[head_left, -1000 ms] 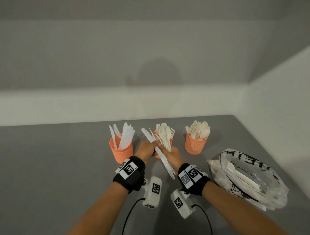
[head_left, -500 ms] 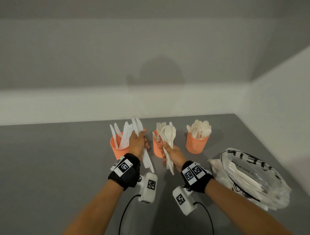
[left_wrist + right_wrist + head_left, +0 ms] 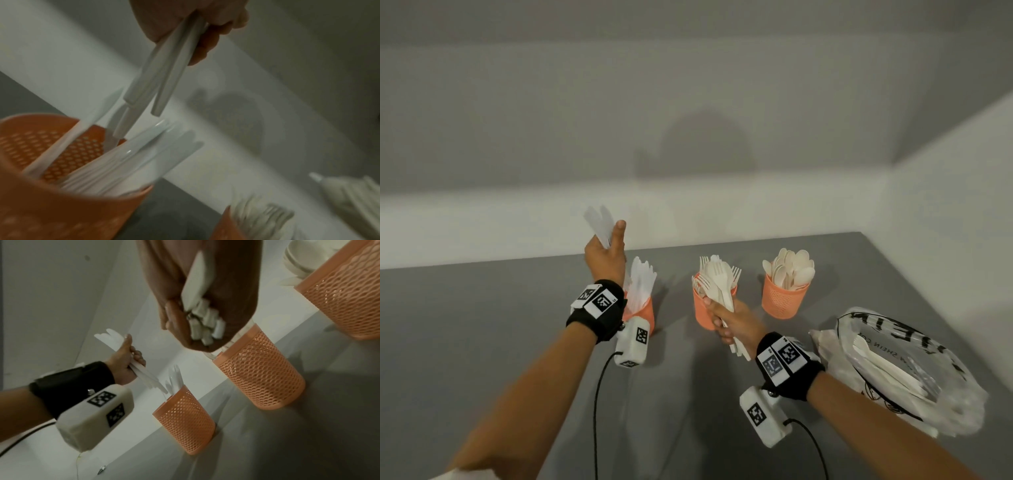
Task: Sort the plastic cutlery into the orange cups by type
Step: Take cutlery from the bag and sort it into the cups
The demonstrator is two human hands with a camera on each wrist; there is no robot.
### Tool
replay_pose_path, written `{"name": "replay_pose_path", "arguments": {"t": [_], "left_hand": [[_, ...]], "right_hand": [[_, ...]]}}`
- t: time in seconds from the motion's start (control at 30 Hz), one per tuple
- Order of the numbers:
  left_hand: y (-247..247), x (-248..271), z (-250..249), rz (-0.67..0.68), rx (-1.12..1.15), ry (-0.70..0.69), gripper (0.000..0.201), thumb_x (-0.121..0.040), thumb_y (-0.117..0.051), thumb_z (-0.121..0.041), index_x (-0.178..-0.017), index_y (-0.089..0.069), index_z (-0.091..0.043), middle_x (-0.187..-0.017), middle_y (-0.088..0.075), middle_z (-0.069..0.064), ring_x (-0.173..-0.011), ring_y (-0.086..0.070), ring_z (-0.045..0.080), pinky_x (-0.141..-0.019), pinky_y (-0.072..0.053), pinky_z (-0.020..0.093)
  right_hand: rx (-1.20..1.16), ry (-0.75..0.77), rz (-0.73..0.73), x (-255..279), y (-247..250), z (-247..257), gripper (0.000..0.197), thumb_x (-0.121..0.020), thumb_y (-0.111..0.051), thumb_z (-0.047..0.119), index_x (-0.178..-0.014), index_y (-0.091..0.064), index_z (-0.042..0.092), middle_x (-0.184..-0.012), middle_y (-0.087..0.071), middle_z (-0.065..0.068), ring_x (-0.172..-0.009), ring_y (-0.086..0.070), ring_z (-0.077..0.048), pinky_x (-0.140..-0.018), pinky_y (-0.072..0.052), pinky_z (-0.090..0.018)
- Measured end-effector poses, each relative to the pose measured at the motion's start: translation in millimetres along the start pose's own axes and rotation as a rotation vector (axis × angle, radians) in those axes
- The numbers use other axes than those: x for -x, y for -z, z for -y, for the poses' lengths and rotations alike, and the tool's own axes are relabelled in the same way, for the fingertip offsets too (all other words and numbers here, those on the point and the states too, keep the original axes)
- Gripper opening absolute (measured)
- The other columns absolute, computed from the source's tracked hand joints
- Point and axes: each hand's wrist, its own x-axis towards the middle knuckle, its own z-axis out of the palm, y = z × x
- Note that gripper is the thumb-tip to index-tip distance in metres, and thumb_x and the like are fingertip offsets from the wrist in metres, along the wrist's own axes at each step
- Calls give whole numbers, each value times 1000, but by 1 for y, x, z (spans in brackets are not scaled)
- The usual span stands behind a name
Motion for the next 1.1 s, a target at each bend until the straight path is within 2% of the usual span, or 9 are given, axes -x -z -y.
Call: {"name": "replay_pose_path", "arguments": {"t": [0.13, 0.2, 0.3, 0.43, 0.53, 0.63, 0.83, 0.97, 1.1], "left_hand": [[-1, 3, 36, 35, -53, 72, 35, -87, -62, -34, -70, -54, -4, -57, -48, 8, -50, -44, 16, -46, -40, 11], [1, 8, 53, 55, -109, 89, 27, -86, -63, -29, -74, -56, -7, -60, -53, 7, -52, -51, 15, -58, -46, 23], [6, 13, 63, 81, -193, 59, 17, -85, -66, -21, -77, -51, -14, -68, -54, 0, -66, -57, 23, -71, -48, 35], [11, 15, 57, 107, -334, -26, 15, -84, -66, -15, -84, -52, -11, -79, -54, 2, -78, -51, 19, -74, -38, 27], [12, 13, 54, 131, -390, -97, 6, -87, -60, -12, -89, -59, -7, -87, -60, 5, -82, -55, 18, -76, -42, 28], [15, 12, 59, 212, -593, -211, 17, -92, -49, -8, -95, -64, 1, -91, -64, 13, -82, -56, 24, -73, -40, 28], [19, 14, 65, 292, -901, -409, 26, -84, -48, -9, -86, -68, 7, -97, -63, 26, -91, -57, 46, -79, -49, 47], [6, 27, 40, 197, -662, -477, 32, -88, -52, -14, -116, -59, 0, -119, -54, 21, -112, -50, 33, -96, -40, 33], [-15, 68, -4, 323, -142, -109, 40, -90, -57, -26, -126, -47, -11, -101, -57, -2, -93, -56, 7, -85, -44, 15]], "right_hand": [[58, -8, 22, -4, 5, 1, 16, -91, -55, 35, -102, -54, 23, -52, -37, 6, -41, -37, -6, -48, -50, -25], [97, -32, 50, -5, 8, 1, 22, -92, -54, 34, -111, -51, 23, -55, -34, 4, -46, -39, -8, -54, -54, -28], [125, -72, 60, -4, 9, 3, 8, -93, -53, 29, -98, -51, 22, -56, -32, 3, -43, -35, -6, -54, -53, -28], [187, -84, 54, -2, 3, 4, 18, -88, -60, 23, -75, -49, 21, -53, -30, 3, -36, -30, -3, -45, -45, -22], [178, -91, 59, -4, -1, 2, 8, -90, -58, 28, -86, -53, 23, -54, -29, 2, -36, -29, -3, -41, -38, -18], [146, -98, 50, -6, -4, -1, 12, -91, -55, 35, -99, -53, 27, -54, -34, 3, -36, -30, -3, -39, -33, -17], [77, -97, 65, -6, -3, 3, 20, -93, -52, 34, -81, -48, 17, -42, -37, 9, -33, -31, -2, -35, -31, -16], [-93, -158, 120, -6, 1, 9, 10, -95, -47, 26, -92, -53, 19, -39, -33, 8, -32, -30, -3, -37, -35, -17], [-219, -213, 223, -6, -1, 13, 15, -95, -39, 24, -87, -51, 22, -37, -28, 9, -31, -29, -3, -40, -39, -18]]}}
